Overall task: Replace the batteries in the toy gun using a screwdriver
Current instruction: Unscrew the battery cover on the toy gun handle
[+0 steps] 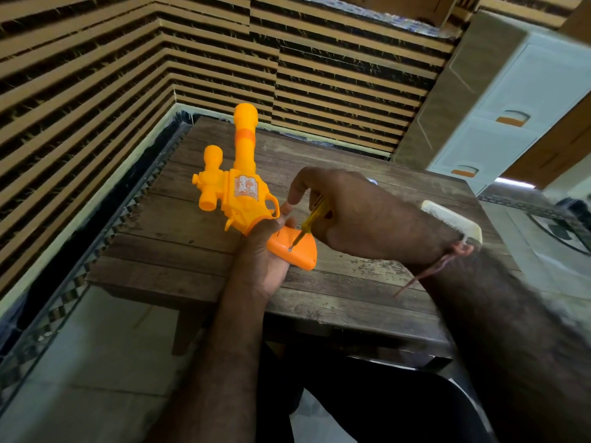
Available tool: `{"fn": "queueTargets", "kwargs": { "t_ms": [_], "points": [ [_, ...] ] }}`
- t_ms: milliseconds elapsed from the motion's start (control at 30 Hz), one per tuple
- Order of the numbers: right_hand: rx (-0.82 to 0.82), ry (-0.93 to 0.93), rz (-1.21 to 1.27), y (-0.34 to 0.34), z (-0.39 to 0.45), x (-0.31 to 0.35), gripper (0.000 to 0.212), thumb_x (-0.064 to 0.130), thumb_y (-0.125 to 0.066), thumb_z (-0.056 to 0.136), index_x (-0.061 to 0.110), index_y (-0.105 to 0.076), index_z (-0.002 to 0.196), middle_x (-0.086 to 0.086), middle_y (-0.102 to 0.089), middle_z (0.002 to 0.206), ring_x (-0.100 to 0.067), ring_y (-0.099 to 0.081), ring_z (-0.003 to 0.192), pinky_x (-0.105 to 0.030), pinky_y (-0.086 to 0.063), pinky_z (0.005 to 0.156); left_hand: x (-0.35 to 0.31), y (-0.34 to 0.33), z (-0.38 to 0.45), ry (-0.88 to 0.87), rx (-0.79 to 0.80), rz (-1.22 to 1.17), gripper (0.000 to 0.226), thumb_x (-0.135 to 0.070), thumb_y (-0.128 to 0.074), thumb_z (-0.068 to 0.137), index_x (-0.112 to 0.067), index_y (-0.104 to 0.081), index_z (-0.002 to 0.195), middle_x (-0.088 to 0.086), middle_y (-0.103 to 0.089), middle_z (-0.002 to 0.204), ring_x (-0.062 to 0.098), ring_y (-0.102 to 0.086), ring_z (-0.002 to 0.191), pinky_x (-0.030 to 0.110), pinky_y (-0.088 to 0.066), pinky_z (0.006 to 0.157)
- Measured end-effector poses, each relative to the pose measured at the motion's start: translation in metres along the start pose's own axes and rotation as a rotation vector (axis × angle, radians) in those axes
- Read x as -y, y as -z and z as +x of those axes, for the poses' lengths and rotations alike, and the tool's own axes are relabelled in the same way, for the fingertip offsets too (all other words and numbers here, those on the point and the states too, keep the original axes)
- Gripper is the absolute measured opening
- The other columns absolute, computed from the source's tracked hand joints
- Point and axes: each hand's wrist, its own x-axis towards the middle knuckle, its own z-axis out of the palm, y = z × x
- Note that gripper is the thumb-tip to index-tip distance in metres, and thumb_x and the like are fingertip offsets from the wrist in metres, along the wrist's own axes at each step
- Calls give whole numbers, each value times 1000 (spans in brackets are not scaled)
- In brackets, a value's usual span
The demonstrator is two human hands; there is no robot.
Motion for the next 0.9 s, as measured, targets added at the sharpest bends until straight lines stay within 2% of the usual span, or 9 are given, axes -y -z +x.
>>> {"fn": "queueTargets", "kwargs": {
  "t_ms": [67, 167, 367, 500, 600, 667, 733, 800, 900],
  "points": [
    [-51, 4, -77, -4, 0, 0, 24, 31, -61, 93, 23, -55, 115, 4, -59, 97, -13, -57, 83, -26, -48, 67, -1, -2, -1, 10, 6, 2, 70, -19, -69, 71, -5, -48, 136, 14, -60, 124, 35, -52, 120, 51, -50, 96],
    [-126, -20, -155, -7, 1, 0, 22, 34, -47, 99, 21, -54, 116, -4, -65, 95, -20, -61, 81, -36, -53, 66, 0, 2, 0, 1, -16, 0, 67, -19, -71, 68, -12, -43, 129, 7, -67, 108, 32, -51, 116, 52, -48, 99],
    [20, -6, -39, 2, -1, 3, 45, 11, -67, 83, 25, -51, 123, 11, -49, 90, -5, -49, 76, -19, -39, 60, -1, 1, 0, -20, -4, -16, 60, -11, -63, 77, -12, -47, 135, 9, -64, 115, 32, -49, 121, 59, -37, 107],
    [-15, 12, -155, -2, -2, 5, 30, 30, -58, 94, 21, -51, 121, 2, -59, 99, -16, -58, 86, -29, -49, 70, -3, -4, -4, 4, 35, 3, 52, -19, -67, 72, -8, -59, 122, 10, -66, 113, 31, -58, 114, 51, -48, 97],
    [-55, -23, -317, -3, -1, 5, 24, 30, -46, 101, 18, -49, 122, -5, -64, 98, -22, -62, 81, -37, -55, 68, -3, -2, -4, 9, -20, -13, 78, -17, -76, 69, -3, -43, 139, 13, -59, 118, 37, -49, 123, 58, -41, 106],
    [-31, -35, -263, -2, -1, 5, 30, 28, -52, 98, 22, -47, 127, -2, -63, 103, -20, -61, 86, -37, -55, 71, -3, -2, -3, 2, -26, -31, 94, -17, -78, 68, -4, -32, 149, 13, -57, 120, 37, -47, 124, 61, -34, 110],
    [20, -21, -140, 3, -1, 5, 44, 19, -62, 90, 25, -46, 131, 3, -55, 104, -16, -57, 93, -29, -50, 73, -3, -2, -4, -11, -33, -39, 85, -14, -73, 68, -8, -38, 145, 10, -62, 115, 33, -52, 118, 60, -35, 109],
    [51, -13, -92, 4, 0, 6, 53, 11, -67, 84, 26, -46, 131, 4, -50, 105, -14, -54, 94, -26, -48, 72, -4, -6, -5, -17, -26, -49, 92, -14, -78, 65, -8, -36, 147, 11, -63, 117, 35, -52, 120, 61, -36, 109],
    [-8, -24, -112, -1, 0, 5, 42, 29, -62, 91, 25, -47, 129, -2, -54, 111, -19, -57, 96, -32, -52, 78, -4, -10, -7, -4, -2, -20, 86, -28, -90, 55, -6, -57, 132, 16, -59, 122, 37, -53, 121, 59, -40, 106]
  ]
}}
